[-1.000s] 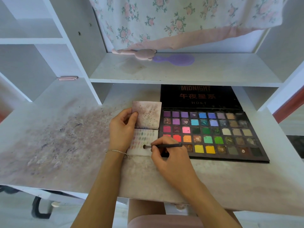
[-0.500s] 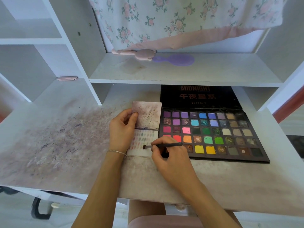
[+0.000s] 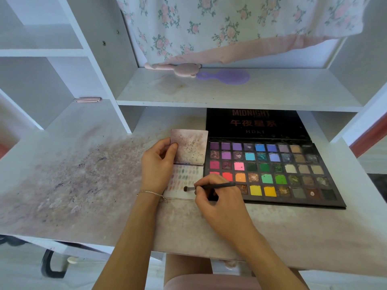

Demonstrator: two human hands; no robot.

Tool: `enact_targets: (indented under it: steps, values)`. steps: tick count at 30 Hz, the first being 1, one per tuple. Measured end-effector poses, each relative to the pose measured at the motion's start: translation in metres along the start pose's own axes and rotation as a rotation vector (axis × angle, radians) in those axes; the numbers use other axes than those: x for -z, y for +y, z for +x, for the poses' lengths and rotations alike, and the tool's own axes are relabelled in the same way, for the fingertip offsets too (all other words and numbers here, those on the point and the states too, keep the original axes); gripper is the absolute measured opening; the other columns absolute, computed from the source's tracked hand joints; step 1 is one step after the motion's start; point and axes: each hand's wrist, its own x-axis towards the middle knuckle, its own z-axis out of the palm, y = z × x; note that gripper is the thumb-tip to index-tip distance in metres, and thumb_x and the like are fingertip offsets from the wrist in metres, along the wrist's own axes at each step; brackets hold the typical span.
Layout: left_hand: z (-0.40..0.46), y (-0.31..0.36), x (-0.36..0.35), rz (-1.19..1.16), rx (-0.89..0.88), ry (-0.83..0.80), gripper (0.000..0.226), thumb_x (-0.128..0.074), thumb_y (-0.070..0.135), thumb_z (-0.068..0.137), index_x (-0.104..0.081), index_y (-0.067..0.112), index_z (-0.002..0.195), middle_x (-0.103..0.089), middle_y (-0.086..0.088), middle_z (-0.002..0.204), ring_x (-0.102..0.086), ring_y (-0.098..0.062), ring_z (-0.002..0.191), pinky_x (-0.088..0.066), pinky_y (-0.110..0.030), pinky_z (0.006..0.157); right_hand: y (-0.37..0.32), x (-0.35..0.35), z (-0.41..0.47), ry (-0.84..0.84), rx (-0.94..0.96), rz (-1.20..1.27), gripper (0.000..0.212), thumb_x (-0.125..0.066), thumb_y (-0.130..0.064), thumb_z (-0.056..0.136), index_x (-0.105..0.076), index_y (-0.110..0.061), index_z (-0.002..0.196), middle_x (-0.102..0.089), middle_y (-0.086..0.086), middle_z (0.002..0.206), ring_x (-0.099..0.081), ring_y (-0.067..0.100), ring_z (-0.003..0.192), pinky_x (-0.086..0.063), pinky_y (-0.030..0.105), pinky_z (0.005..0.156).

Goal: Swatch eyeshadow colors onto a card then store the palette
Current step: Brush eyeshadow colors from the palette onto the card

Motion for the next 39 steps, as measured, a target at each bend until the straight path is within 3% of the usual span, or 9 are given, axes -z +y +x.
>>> enact_targets:
  steps: [4,8,14,17,21,28,39]
  values:
    - [0.001,0.000,0.000,0.007,0.012,0.003,0.019,-0.053,0.008,0.090,-0.062,0.024,0.099,-0.065,0.015,0.086,-0.063,0.005,0.078,-0.050,-0.009,0.070,-0.003,0.006,-0.002,0.163,0.020,0.196,0.016,-0.051,-0.018,0.081,-0.053,-0.033,0.081,-0.058,-0.012,0.077,-0.057,0.005,0.074,-0.047,0.013,0.061]
    - [0.001,0.001,0.000,0.007,0.010,0.007,0.020,-0.054,0.008,0.090,-0.062,0.024,0.098,-0.063,0.017,0.085,-0.062,0.010,0.076,-0.048,-0.006,0.068,-0.002,0.011,-0.003,0.287,0.028,0.280,0.022,-0.049,-0.012,0.082,-0.057,-0.032,0.089,-0.060,-0.010,0.084,-0.057,0.000,0.077,-0.044,0.008,0.063]
    - [0.001,0.000,0.000,0.019,0.027,0.004,0.019,-0.054,0.010,0.090,-0.063,0.024,0.100,-0.064,0.017,0.087,-0.062,0.004,0.080,-0.049,-0.007,0.070,0.006,0.026,-0.013,0.310,0.020,0.247,0.029,-0.054,0.001,0.085,-0.058,-0.028,0.087,-0.058,-0.006,0.085,-0.054,0.007,0.075,-0.047,0.013,0.062]
    - [0.000,0.000,0.000,0.029,0.016,0.004,0.019,-0.053,0.010,0.090,-0.062,0.024,0.101,-0.063,0.019,0.086,-0.062,0.009,0.077,-0.048,-0.005,0.069,0.013,0.040,-0.019,0.314,-0.046,0.239,0.036,-0.053,0.005,0.085,-0.056,-0.032,0.085,-0.056,-0.010,0.086,-0.055,0.007,0.080,-0.051,0.018,0.064]
    - [0.000,0.001,-0.001,0.034,0.011,0.010,0.019,-0.053,0.009,0.091,-0.060,0.024,0.101,-0.062,0.017,0.085,-0.061,0.009,0.075,-0.046,-0.003,0.066,0.023,0.064,-0.028,0.350,-0.093,0.207,0.031,-0.050,0.003,0.086,-0.056,-0.028,0.085,-0.059,-0.002,0.085,-0.056,0.006,0.075,-0.047,0.012,0.060]
    - [0.002,-0.003,-0.002,0.058,0.003,0.033,0.020,-0.053,0.011,0.091,-0.060,0.022,0.105,-0.063,0.011,0.085,-0.059,0.002,0.077,-0.047,-0.003,0.065,0.045,0.103,-0.042,0.477,-0.193,0.130,0.020,-0.036,-0.025,0.091,-0.052,-0.035,0.084,-0.056,-0.020,0.086,-0.051,-0.022,0.084,-0.041,-0.001,0.059]
    - [0.003,-0.005,-0.002,0.106,-0.006,0.049,0.018,-0.054,0.009,0.090,-0.063,0.015,0.104,-0.063,0.005,0.085,-0.058,0.002,0.075,-0.045,-0.001,0.063,0.058,0.116,-0.047,0.579,-0.218,0.024,0.035,-0.048,-0.001,0.089,-0.047,-0.034,0.077,-0.056,-0.013,0.074,-0.052,-0.020,0.076,-0.038,-0.003,0.056]
